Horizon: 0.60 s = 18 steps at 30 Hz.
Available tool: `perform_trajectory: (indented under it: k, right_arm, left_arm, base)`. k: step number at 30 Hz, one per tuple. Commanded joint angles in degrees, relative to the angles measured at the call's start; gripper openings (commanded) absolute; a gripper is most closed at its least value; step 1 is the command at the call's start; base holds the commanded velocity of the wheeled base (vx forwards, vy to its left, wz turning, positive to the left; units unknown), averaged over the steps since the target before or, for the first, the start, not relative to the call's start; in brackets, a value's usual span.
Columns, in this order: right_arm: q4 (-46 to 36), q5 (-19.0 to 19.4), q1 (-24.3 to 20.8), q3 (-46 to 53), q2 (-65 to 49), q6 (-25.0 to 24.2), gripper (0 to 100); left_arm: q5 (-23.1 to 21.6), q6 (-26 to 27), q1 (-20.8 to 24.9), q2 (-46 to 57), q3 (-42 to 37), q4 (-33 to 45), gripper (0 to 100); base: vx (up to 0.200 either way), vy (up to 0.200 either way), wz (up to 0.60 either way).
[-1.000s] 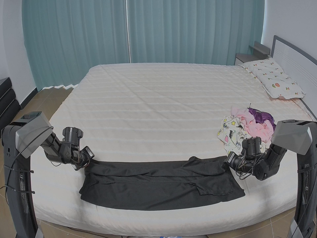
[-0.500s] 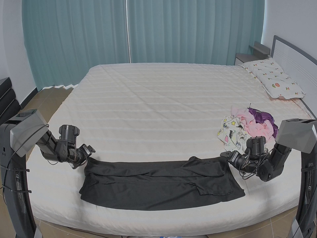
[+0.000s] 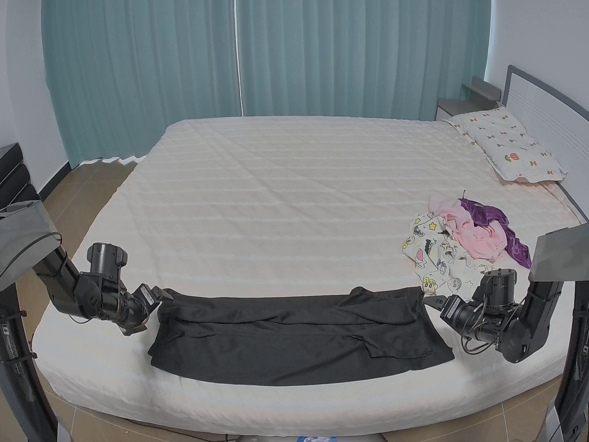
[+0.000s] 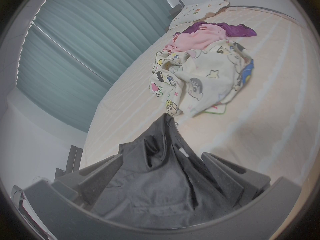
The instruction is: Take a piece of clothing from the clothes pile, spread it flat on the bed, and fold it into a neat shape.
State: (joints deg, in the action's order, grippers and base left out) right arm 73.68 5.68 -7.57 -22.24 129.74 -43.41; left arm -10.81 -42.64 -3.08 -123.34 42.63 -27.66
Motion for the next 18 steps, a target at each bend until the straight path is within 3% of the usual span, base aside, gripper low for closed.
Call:
perform_trajectory:
  k: [1, 5, 11, 18]
  right_arm:
    - [1.82, 0.12, 0.10, 3.34, 1.21, -1.85, 100]
    - [3.58, 0.47, 0.10, 3.43, 1.48, -4.05, 100]
    - [3.58, 0.47, -0.08, 3.60, 1.48, -4.31, 100]
    - [3.66, 0.47, -0.25, 4.31, 2.18, -4.49, 100]
  left_arm:
    - [0.18, 0.37, 0.36, 0.74, -4.40, -2.31, 100]
    - [1.67, 0.63, 0.80, -0.05, -5.01, -4.77, 100]
    - [8.97, 0.72, 3.35, -3.04, -5.72, -7.06, 100]
    - [13.63, 0.81, 6.42, -5.59, -5.89, -7.14, 100]
  base:
    - [0.000, 0.000, 0.00]
    - [0.000, 0.000, 0.00]
    - [0.000, 0.000, 0.00]
    - [0.000, 0.000, 0.00]
